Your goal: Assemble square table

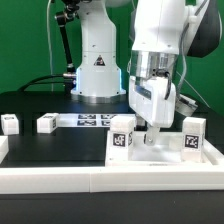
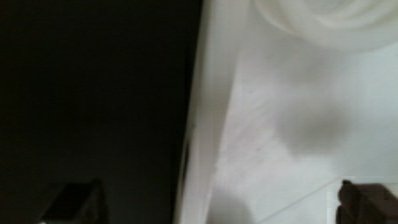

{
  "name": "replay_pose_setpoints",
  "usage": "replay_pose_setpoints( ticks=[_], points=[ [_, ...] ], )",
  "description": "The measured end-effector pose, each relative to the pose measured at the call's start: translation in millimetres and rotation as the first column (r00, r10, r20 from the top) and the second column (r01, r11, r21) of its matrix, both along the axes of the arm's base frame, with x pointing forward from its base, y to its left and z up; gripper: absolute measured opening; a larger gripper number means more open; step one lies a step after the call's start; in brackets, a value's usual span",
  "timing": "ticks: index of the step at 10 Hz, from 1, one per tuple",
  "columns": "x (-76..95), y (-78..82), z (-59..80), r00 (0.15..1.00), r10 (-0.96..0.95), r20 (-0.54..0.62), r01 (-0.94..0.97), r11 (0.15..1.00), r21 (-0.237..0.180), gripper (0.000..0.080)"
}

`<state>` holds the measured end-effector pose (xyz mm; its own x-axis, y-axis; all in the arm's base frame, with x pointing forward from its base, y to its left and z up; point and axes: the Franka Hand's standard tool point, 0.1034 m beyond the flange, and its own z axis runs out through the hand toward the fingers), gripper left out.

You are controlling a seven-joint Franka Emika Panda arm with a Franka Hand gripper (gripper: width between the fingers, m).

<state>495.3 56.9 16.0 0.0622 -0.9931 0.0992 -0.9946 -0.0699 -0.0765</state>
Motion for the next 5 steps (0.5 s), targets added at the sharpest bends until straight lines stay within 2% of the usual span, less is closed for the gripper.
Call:
replay_pose_setpoints(
  ticks=[3,5],
  points=[
    [-0.8,-4.8,-3.5,1.000,0.000,-0.001,0.000,1.000,-0.008,0.0622],
    [-0.5,-7.9,-3.8,1.000,0.002,-0.002,-0.002,1.000,-0.010,0.0263]
  ],
)
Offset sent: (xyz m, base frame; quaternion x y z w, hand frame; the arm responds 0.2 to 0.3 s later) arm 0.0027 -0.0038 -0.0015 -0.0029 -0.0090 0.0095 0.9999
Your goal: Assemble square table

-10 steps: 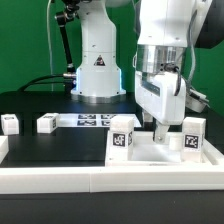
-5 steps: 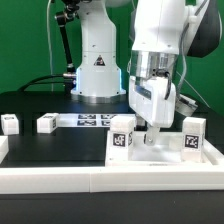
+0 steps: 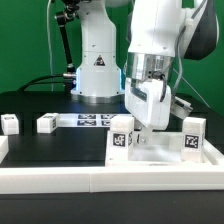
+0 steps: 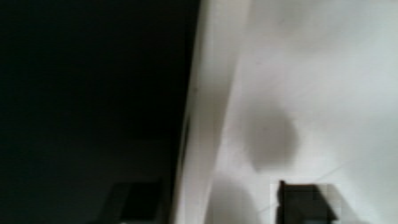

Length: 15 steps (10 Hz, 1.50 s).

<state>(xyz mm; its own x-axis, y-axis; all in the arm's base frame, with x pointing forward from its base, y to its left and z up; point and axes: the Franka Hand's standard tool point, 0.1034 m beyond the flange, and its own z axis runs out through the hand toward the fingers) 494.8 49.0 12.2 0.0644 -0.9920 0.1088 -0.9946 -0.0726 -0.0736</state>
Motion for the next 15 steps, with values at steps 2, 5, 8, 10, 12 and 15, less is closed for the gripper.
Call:
replay_pose_setpoints(
  ticks=[2,5,8,10,12,15],
  points=[
    [-3.3,-2.1,-2.6,1.000,-0.006,-0.013,0.006,1.000,-0.001,0.0130],
    [-4.8,-5.5,-2.5,1.000,-0.004,-0.025,0.004,1.000,0.001,0.0060],
    [-5.0,-5.7,-2.6,1.000,-0.005,-0.029,0.005,1.000,0.002,0.0060],
    [-5.0,-5.7,-2.6,1.000,-0.005,-0.029,0.005,1.000,0.002,0.0060],
    [-5.0,-5.7,-2.6,1.000,0.000,-0.029,0.000,1.000,0.001,0.0060],
    [-8.2,-16.2,-2.5,0.992,0.109,-0.057,-0.109,0.994,-0.002,0.0060]
  ],
)
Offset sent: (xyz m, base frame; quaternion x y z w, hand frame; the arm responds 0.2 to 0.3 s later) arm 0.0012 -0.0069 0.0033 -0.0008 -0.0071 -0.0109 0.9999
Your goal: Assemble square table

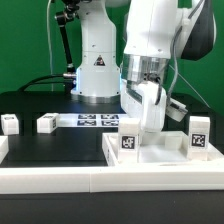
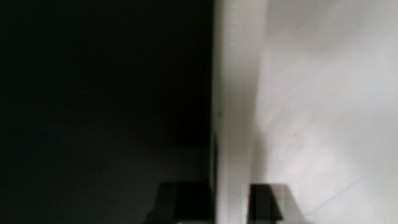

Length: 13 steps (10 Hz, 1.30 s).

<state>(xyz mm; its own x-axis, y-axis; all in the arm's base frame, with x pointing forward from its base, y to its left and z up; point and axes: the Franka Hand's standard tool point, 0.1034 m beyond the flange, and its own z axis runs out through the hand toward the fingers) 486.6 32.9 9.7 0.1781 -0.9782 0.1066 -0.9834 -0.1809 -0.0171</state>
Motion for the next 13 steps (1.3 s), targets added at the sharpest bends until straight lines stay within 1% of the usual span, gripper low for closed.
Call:
replay_pose_setpoints(
  ticks=[1,4,9,11,12,13],
  points=[
    [-3.9,-13.3,0.3,0.997,0.072,-0.024,-0.072,0.997,0.000,0.0062],
    [-6.7,-37.2,0.4,0.965,0.256,-0.054,-0.256,0.967,-0.003,0.0064],
    [-3.6,-53.5,4.0,0.901,0.428,-0.063,-0.430,0.902,-0.022,0.0064],
    [1.2,-61.5,7.0,0.843,0.534,-0.064,-0.537,0.843,-0.040,0.0064],
    [2.5,-63.8,7.8,0.816,0.574,-0.070,-0.578,0.815,-0.041,0.0064],
    [8.2,-69.3,11.4,0.742,0.664,-0.091,-0.670,0.741,-0.047,0.0064]
  ],
)
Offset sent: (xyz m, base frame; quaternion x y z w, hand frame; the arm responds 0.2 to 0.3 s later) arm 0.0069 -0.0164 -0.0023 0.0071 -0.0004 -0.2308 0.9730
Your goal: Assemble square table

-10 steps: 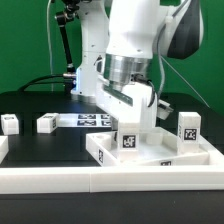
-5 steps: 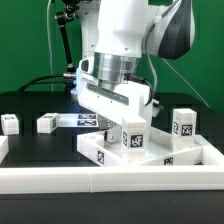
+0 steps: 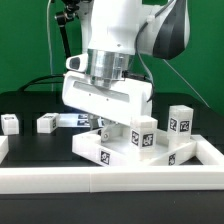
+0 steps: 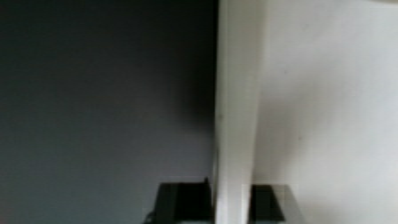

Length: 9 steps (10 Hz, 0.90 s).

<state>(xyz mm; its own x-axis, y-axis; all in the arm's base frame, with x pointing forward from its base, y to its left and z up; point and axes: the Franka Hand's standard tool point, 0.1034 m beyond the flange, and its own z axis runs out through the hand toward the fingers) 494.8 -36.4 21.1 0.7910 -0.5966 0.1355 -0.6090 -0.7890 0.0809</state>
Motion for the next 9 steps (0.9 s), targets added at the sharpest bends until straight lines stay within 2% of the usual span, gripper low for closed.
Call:
replay_pose_setpoints(
  ticks=[4,9],
  points=[
    [3.5,-3.0,1.8,0.980,0.200,-0.012,-0.200,0.979,-0.029,0.0064],
    [12.9,-3.3,6.5,0.896,0.442,-0.044,-0.444,0.894,-0.057,0.0064]
  ],
)
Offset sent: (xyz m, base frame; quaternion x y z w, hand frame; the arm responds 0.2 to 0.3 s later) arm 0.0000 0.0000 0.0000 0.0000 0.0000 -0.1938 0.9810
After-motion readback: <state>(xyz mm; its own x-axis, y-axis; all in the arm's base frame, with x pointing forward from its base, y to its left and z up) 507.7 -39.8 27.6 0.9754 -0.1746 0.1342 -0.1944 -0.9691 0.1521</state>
